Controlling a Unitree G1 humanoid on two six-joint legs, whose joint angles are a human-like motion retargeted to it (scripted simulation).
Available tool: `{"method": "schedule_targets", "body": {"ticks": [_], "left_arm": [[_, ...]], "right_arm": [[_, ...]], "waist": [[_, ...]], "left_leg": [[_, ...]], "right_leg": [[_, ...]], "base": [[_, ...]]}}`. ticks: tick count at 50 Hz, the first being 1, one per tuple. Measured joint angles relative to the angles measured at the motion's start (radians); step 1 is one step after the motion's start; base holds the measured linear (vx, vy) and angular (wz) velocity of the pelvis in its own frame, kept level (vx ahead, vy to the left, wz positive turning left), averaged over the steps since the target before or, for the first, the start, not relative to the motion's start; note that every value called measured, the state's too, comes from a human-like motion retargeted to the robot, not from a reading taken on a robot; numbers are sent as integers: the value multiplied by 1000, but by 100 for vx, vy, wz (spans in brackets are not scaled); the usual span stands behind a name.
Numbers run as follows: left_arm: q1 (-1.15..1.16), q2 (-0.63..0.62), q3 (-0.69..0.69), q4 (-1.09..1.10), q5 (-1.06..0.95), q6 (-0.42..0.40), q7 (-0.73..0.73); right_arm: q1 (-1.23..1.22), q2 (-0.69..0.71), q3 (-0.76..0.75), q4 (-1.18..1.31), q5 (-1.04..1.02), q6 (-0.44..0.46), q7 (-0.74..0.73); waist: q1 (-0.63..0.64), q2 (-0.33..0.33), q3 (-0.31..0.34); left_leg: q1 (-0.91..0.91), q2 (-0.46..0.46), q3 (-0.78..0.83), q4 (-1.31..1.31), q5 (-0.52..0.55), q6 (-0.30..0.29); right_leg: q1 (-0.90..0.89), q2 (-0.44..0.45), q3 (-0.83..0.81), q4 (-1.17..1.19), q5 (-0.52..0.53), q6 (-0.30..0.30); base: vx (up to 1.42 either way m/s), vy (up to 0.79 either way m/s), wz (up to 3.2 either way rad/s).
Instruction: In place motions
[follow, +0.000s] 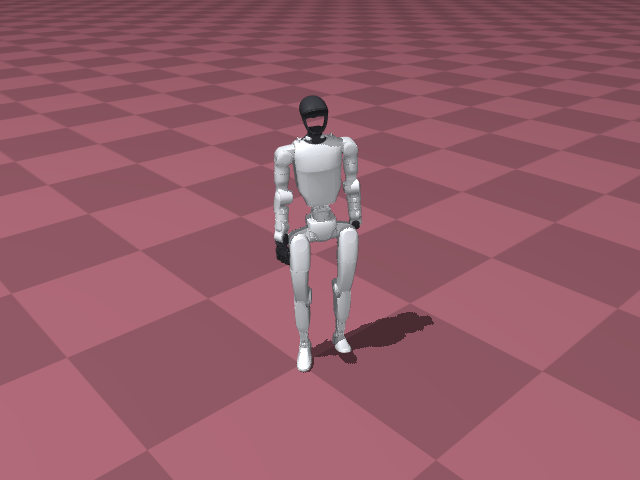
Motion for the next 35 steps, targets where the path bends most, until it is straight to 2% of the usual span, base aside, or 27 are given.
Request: {"method": "schedule_targets", "body": {"ticks": [35], "left_arm": [[-7, 11, -29, 0, -6, -3, -5]], "right_arm": [[-4, -3, 6, 1, 12, -13, 7]], "waist": [[5, -6, 29]], "left_leg": [[31, 1, 3, 12, -24, -3]], "right_leg": [[27, 4, 1, 6, -1, 1]], "base": [[0, 0, 0]]}}
